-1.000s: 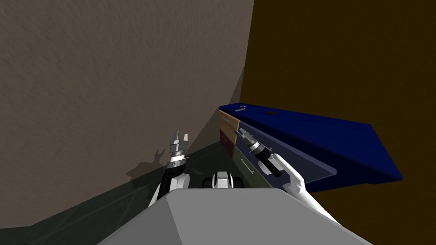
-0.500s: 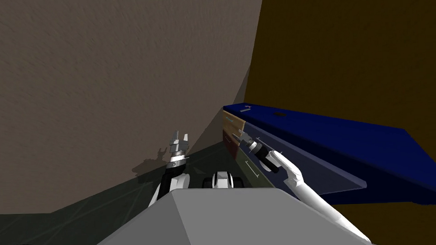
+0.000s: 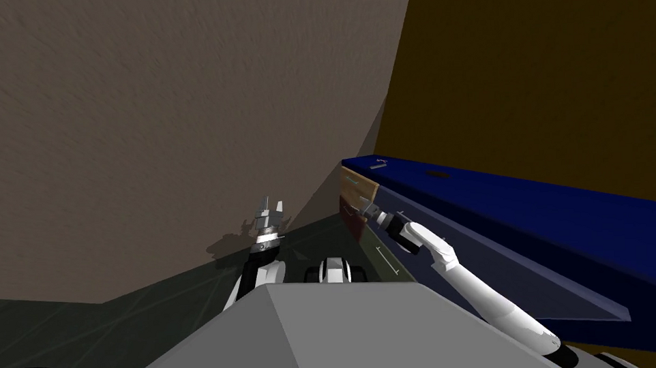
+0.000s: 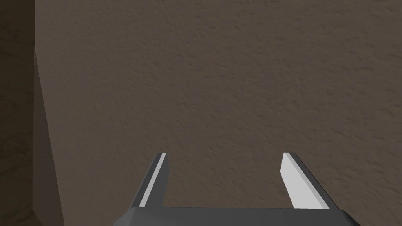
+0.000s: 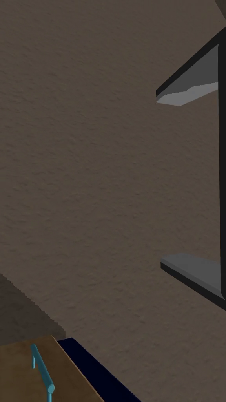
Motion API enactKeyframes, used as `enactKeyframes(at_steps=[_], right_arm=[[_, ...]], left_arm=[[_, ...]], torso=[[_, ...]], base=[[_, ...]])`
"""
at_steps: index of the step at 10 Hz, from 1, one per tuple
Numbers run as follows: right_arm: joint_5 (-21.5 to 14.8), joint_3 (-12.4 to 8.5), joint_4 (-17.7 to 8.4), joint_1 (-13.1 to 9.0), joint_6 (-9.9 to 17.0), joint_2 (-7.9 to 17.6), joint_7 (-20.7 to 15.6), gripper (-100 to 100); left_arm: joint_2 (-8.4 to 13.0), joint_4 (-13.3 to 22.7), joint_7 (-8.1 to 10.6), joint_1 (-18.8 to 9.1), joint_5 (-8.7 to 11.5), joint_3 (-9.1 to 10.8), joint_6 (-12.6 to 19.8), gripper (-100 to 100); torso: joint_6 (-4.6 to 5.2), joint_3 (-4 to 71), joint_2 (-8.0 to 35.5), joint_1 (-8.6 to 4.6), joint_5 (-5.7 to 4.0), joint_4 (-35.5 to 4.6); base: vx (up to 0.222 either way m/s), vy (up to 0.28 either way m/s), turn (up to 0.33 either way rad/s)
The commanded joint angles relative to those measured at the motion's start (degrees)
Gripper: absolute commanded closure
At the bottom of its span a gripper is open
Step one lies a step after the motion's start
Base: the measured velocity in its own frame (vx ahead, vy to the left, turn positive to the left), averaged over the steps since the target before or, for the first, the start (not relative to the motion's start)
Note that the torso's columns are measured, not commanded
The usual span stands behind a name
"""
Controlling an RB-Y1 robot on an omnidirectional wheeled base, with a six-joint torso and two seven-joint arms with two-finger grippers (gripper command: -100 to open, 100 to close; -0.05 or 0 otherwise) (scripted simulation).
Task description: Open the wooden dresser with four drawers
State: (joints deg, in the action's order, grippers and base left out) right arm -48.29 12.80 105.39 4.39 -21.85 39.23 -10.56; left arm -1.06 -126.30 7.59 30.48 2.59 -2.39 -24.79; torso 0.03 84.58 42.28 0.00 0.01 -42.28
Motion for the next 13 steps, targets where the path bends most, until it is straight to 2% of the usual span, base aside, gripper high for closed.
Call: enactKeyframes(at_steps=[1, 3, 4, 5, 6, 8, 9, 11, 12, 13], right_arm=[[-3.30, 0.86, -2.99, -2.01, 0.01, 2.66, -0.73, -100], [-7.15, 2.45, -7.25, -4.81, 0.33, 6.59, -2.00, -100], [-8.38, 2.45, -7.25, -4.81, 0.33, 6.97, -2.00, -100], [-10.32, 3.24, -9.43, -6.21, 0.50, 9.10, -2.62, -100], [-10.88, 3.24, -9.43, -6.21, 0.50, 9.10, -2.62, -100], [-14.91, 4.78, -13.10, -8.97, 0.85, 12.96, -3.84, -100], [-15.75, 4.78, -13.80, -8.97, 0.85, 13.29, -3.84, -100], [-19.61, 6.24, -17.53, -11.61, 1.21, 17.32, -5.00, -100], [-20.39, 6.24, -18.05, -11.61, 1.21, 17.32, -5.00, -100], [-22.47, 6.93, -20.08, -12.86, 1.38, 19.24, -5.55, -100]], left_arm=[[0.00, 0.00, 0.00, 0.00, 0.00, 0.00, 0.00, 0], [0.00, 0.00, 0.00, -0.01, 0.00, 0.00, 0.00, 0], [0.00, 0.00, 0.00, -0.01, 0.00, -0.01, 0.00, 0], [0.00, 0.00, 0.00, 0.00, 0.00, 0.00, 0.00, 0], [0.00, 0.00, 0.00, 0.00, 0.00, 0.00, 0.00, 0], [0.00, 0.00, 0.00, 0.00, 0.00, 0.00, 0.00, 0], [0.00, 0.00, 0.00, 0.00, 0.00, 0.00, 0.00, 0], [0.00, 0.00, 0.00, 0.00, 0.00, 0.00, 0.00, 0], [0.00, 0.00, 0.00, 0.00, 0.00, 0.00, 0.00, 0], [0.00, 0.00, 0.00, 0.00, 0.00, 0.00, 0.00, 0]], torso=[[-0.03, -0.04, 0.05, 0.00, -0.01, -0.02], [-0.04, -0.05, 0.07, 0.02, 0.00, -0.03], [-0.04, 0.02, -0.04, 0.08, 0.02, 0.00], [-0.01, 0.01, -0.02, -0.01, -0.01, 0.01], [-0.03, 0.01, -0.02, -0.06, -0.02, 0.00], [-0.04, -0.02, 0.03, -0.01, -0.01, -0.01], [-0.04, 0.02, -0.04, 0.06, 0.02, 0.00], [-0.04, 0.00, 0.00, 0.04, 0.00, -0.01], [-0.04, 0.00, -0.01, 0.06, 0.01, 0.00], [0.00, -0.05, 0.08, -0.06, -0.01, -0.03]], base=[[0.023, 0.049, 0.049], [0.033, 0.074, 0.113], [0.042, 0.060, 0.053], [0.046, 0.052, 0.097], [0.041, 0.035, 0.046], [0.048, 0.056, 0.106], [0.054, 0.050, 0.050], [0.057, 0.073, 0.109], [0.036, 0.050, 0.043], [0.028, 0.047, 0.076]])
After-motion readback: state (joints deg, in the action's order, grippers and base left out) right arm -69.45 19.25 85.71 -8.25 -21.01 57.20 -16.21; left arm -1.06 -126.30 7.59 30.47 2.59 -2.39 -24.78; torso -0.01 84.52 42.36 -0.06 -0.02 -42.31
